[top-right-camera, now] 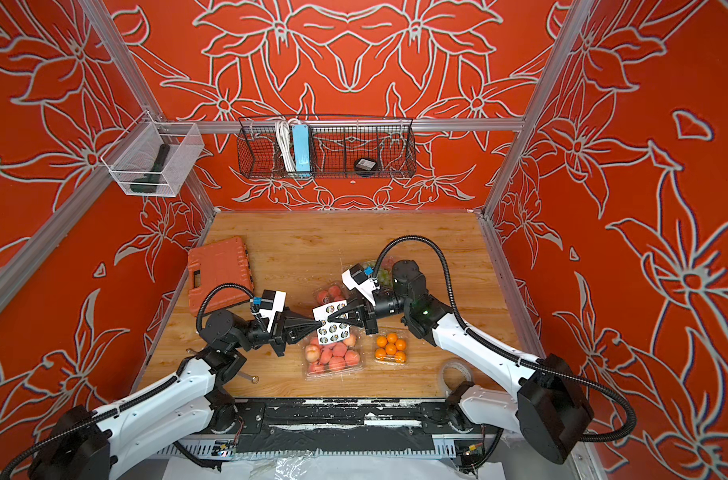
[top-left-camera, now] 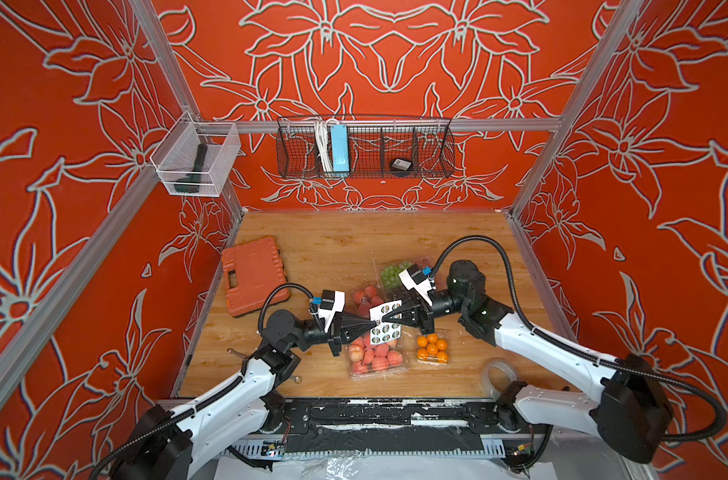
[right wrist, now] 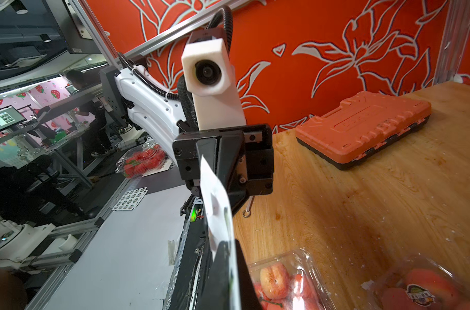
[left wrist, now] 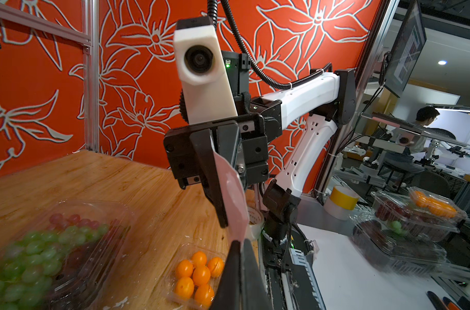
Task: Label fruit boxes
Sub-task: Adjust the label sticker.
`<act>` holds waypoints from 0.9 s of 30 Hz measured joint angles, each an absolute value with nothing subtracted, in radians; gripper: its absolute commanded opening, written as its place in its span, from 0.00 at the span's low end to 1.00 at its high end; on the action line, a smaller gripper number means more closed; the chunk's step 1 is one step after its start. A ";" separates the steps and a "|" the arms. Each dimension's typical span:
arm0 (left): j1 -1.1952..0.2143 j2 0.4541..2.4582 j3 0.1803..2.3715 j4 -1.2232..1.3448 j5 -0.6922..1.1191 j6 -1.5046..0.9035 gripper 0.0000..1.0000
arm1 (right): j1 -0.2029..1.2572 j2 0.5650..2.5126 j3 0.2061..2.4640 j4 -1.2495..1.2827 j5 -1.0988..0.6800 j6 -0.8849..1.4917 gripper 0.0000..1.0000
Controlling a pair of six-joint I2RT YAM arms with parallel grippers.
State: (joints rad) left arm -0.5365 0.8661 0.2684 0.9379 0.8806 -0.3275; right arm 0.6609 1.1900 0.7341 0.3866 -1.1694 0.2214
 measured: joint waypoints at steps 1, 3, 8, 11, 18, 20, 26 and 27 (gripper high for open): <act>-0.537 0.867 0.268 0.938 0.881 -0.328 0.00 | 0.661 1.190 0.734 0.387 -1.169 0.221 0.00; -0.537 0.872 0.268 0.944 0.881 -0.330 0.00 | 0.661 1.190 0.734 0.387 -1.169 0.221 0.00; -0.537 0.887 0.270 0.957 0.885 -0.331 0.00 | 0.661 1.190 0.734 0.381 -1.164 0.218 0.00; -0.537 0.888 0.269 0.958 0.886 -0.331 0.00 | 0.661 1.190 0.734 0.374 -1.151 0.213 0.00; -0.537 0.930 0.281 0.974 0.892 -0.336 0.00 | 0.661 1.172 0.733 0.333 -1.092 0.205 0.00; -0.537 0.939 0.286 0.984 0.896 -0.337 0.00 | 0.661 1.156 0.728 0.327 -1.076 0.203 0.00; -0.537 0.963 0.295 1.013 0.911 -0.342 0.00 | 0.661 1.098 0.698 0.326 -1.046 0.199 0.00; -0.537 0.965 0.295 1.015 0.913 -0.342 0.00 | 0.661 1.092 0.693 0.325 -1.043 0.197 0.00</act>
